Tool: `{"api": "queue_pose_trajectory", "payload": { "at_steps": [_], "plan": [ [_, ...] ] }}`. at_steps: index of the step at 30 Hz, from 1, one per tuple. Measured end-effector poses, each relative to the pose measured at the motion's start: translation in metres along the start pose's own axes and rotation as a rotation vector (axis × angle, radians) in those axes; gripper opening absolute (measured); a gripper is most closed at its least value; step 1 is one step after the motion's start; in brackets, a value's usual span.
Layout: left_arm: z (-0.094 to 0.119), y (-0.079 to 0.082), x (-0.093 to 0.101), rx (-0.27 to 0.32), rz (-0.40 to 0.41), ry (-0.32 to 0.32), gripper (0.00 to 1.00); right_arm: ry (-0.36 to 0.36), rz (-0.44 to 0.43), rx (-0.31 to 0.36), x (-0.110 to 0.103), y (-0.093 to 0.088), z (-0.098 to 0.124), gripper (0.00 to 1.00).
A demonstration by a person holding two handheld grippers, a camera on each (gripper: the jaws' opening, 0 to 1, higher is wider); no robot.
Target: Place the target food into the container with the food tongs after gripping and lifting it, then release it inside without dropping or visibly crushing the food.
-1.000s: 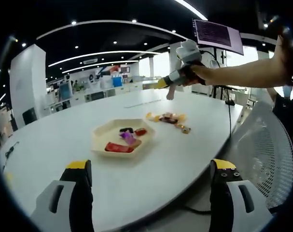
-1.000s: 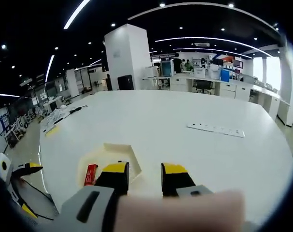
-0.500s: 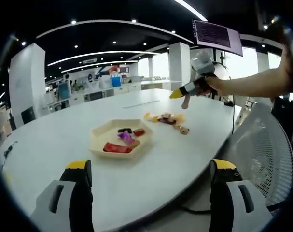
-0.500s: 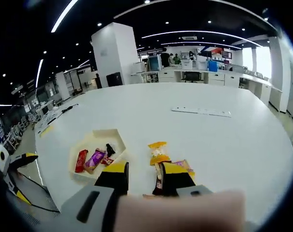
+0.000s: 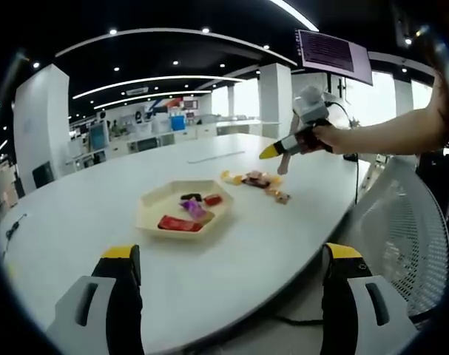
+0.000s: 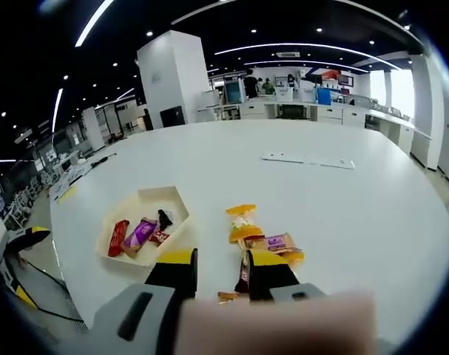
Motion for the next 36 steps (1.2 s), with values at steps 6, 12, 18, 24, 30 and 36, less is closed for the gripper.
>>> {"api": "queue_pose_trajectory", "payload": {
  "at_steps": [6, 12, 18, 24, 30, 36],
  "plan": [
    [0.0, 0.0, 0.0, 0.001, 0.001, -0.002, 0.99, -0.006, -0.011, -0.014, 0.0, -0.011, -0.006, 0.25],
    [0.0, -0.001, 0.001, -0.007, 0.001, -0.003, 0.99, -0.013, -0.004, -0.018, -0.001, -0.014, -0.01, 0.25],
    [0.0, 0.0, 0.001, -0.008, 0.002, -0.009, 0.99, -0.022, 0.003, -0.021, -0.001, -0.017, -0.017, 0.25],
    [0.0, -0.001, 0.001, -0.012, 0.004, -0.012, 0.98, -0.038, -0.044, -0.04, 0.003, -0.027, -0.024, 0.25],
    [0.0, -0.001, 0.001, -0.016, 0.005, -0.011, 0.99, -0.052, -0.052, -0.039, 0.006, -0.031, -0.024, 0.25],
    [-0.001, -0.002, 0.001, -0.025, 0.007, -0.021, 0.97, -0.058, -0.052, -0.043, 0.007, -0.033, -0.025, 0.25]
  ]
}}
Point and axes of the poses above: the point that each gripper's makers call its tool centre point, and the gripper's own axes: z roughly backward along the fingers, x roughly to its right, y roughly out of its top, the point moved 8 cm from there along z, roughly backward along the fingers, and after that the axes turned 13 degrees about x, right-handed, at the moved point
